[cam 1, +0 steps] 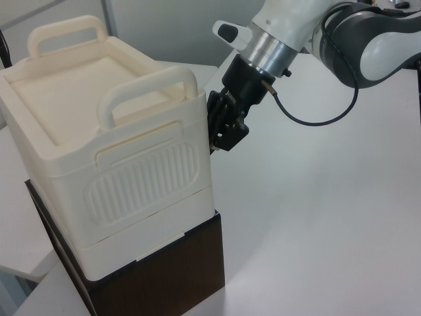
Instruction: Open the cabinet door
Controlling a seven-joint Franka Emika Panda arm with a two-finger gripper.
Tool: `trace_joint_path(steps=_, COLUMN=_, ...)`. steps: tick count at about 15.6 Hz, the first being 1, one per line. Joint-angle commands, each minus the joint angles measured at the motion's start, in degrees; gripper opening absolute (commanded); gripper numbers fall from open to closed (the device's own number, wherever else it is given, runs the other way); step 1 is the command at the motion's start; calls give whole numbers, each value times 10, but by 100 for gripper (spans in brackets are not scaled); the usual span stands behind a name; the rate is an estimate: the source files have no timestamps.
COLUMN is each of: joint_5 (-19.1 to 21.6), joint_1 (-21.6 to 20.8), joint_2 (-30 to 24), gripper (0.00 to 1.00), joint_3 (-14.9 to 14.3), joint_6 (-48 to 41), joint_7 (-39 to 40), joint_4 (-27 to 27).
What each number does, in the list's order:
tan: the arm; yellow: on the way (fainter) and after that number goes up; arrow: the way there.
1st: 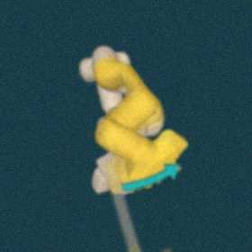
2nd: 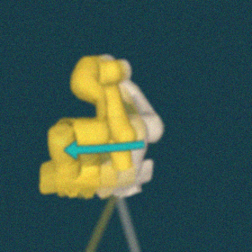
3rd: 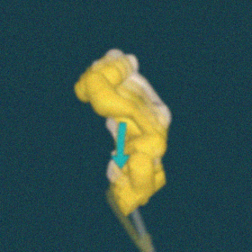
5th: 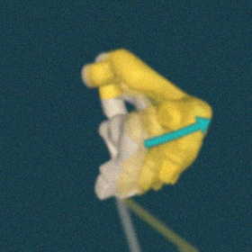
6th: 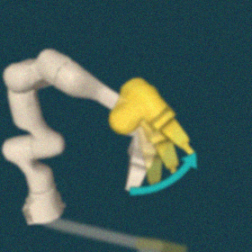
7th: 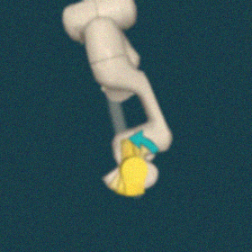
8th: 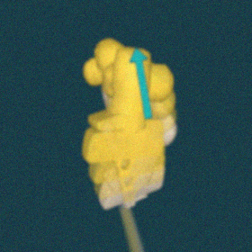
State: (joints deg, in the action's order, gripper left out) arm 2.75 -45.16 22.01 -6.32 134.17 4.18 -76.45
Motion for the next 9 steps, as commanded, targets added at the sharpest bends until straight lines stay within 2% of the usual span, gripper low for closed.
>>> trace_joint_path(steps=1, joint_5=1, joint_1=-9, joint_2=-13, gripper=0, joint_3=-3, joint_6=31, joint_7=-12, joint_4=-28)
trace_joint_path(steps=4, joint_5=1, joint_1=-8, joint_2=-49, gripper=0, joint_3=-2, joint_6=27, joint_7=-9, joint_4=-64)
trace_joint_path(steps=9, joint_5=1, joint_1=-5, joint_2=-74, gripper=0, joint_3=-2, joint_6=27, joint_7=-8, joint_4=-112)
